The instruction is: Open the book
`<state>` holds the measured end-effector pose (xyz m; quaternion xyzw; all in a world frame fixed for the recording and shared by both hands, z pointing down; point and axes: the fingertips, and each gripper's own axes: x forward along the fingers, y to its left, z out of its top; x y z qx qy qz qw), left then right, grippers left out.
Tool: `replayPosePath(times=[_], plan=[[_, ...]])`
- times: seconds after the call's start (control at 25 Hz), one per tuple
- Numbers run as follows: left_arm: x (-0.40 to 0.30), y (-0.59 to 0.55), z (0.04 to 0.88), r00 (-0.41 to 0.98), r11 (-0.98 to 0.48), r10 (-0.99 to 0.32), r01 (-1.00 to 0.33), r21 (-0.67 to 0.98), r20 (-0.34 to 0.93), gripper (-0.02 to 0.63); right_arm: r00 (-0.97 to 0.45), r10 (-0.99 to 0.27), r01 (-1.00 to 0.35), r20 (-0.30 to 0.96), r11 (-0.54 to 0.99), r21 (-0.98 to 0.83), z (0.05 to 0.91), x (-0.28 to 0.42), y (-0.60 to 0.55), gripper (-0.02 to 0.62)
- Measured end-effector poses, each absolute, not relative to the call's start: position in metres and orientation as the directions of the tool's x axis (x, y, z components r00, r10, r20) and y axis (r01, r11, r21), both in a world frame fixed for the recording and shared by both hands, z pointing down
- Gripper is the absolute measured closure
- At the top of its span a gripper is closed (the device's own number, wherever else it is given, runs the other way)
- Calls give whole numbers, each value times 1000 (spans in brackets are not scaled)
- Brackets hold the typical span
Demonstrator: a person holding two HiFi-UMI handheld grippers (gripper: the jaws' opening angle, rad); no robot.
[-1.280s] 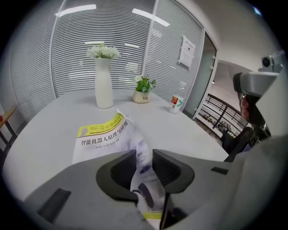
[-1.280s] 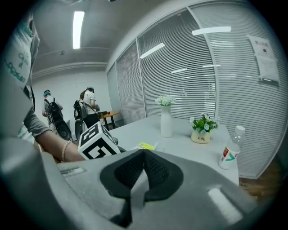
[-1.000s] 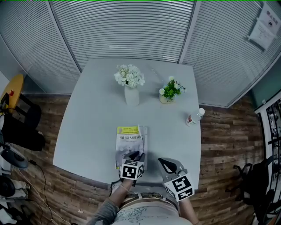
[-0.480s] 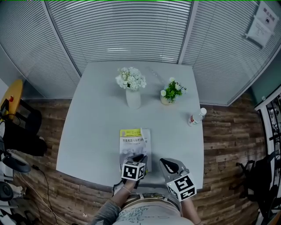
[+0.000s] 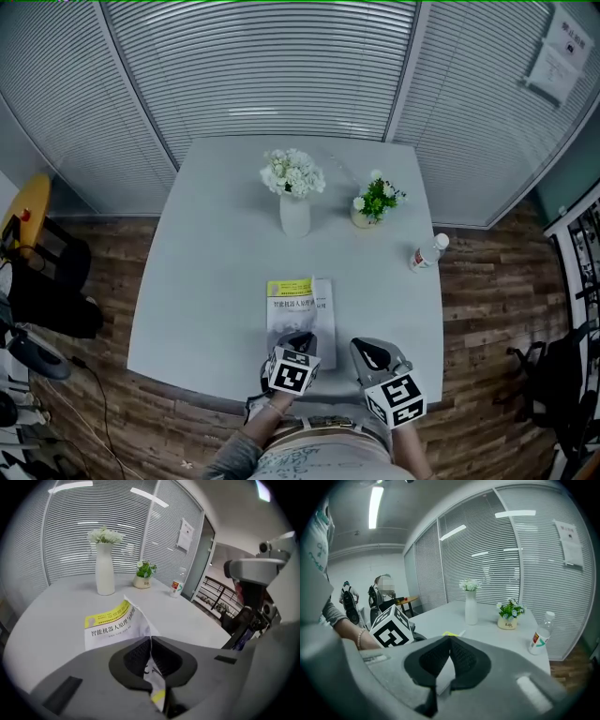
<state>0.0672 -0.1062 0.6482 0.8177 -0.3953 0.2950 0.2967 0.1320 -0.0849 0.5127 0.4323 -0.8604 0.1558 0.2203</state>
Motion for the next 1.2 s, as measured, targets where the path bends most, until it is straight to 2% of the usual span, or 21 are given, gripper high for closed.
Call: replayPosePath(times=[0.12,0.44,0.92,1.2], plan=[[64,-105,645,558,-460,-458,-815,353,692,598,-521,-679,-818,517,570,-77,514,126,-83,594],[42,-104,646,536,-514,-479,-813,273,695,606,-509,-688,-826,516,560,-69,511,108,-82,594],[20,-107,644,595,-487,-430,-786,380,679,607,-494,-692,-831,526,553,-53,514,79,-91,594],[-9,-112,647,586,-476,-429,-793,379,687,606,-482,-686,-838,545,542,-61,518,58,-94,594]])
